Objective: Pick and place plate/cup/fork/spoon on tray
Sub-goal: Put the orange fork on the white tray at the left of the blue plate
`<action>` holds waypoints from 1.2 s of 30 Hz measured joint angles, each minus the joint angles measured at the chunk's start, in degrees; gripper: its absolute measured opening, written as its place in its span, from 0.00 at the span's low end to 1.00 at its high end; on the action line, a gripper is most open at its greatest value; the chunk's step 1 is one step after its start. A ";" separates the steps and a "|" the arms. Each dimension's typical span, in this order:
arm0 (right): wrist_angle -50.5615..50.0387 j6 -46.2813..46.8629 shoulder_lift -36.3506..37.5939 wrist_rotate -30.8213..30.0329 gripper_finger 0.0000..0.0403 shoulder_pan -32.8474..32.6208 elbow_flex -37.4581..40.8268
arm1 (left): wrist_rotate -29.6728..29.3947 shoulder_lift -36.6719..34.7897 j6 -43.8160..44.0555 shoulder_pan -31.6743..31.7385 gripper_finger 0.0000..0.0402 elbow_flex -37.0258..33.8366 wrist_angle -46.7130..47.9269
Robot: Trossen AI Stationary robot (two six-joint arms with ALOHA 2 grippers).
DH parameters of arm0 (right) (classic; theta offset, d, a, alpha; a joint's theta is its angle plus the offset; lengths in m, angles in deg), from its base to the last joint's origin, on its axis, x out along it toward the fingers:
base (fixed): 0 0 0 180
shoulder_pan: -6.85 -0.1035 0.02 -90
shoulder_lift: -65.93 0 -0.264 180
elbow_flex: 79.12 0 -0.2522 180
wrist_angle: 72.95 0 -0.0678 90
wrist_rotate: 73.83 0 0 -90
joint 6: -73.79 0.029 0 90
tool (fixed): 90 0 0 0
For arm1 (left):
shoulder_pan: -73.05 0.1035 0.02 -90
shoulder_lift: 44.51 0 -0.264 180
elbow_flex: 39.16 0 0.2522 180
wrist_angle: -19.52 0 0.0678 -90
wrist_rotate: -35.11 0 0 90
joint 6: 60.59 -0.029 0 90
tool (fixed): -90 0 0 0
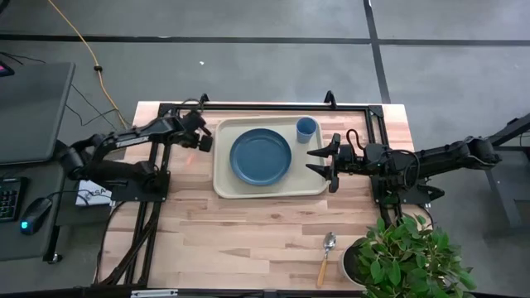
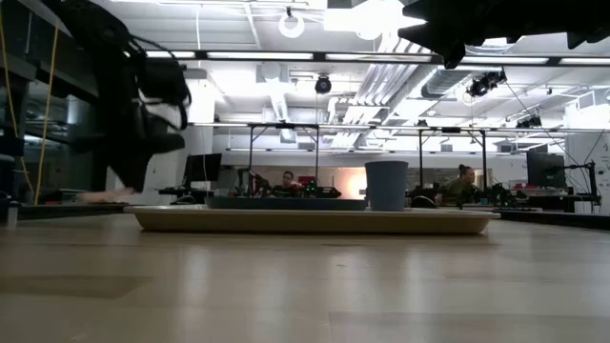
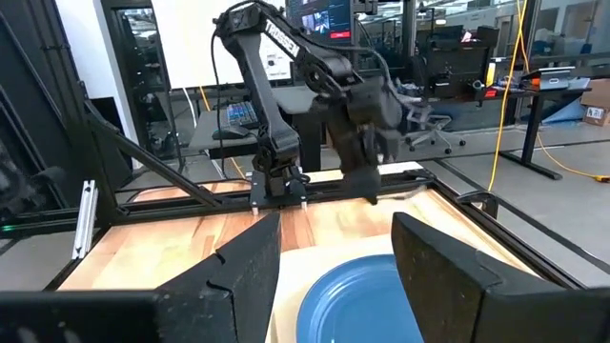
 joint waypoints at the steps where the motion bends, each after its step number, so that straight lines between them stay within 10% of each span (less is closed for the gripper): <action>1: 0.01 0.00 0.00 0.00 0.48 0.00 0.00 | -0.02 -1.55 0.19 -0.05 0.02 0.20 0.06; 14: 0.63 0.00 0.00 0.35 0.48 -0.02 0.00 | 2.95 -3.88 6.26 -16.77 0.02 0.58 -20.80; 21: 0.44 0.30 0.00 0.31 0.48 -0.02 0.00 | -8.27 3.12 12.97 -25.54 0.02 0.58 -20.25; 36: -0.46 4.32 0.00 0.98 0.48 -0.02 0.00 | -11.84 13.31 22.12 -27.51 0.02 0.64 -24.43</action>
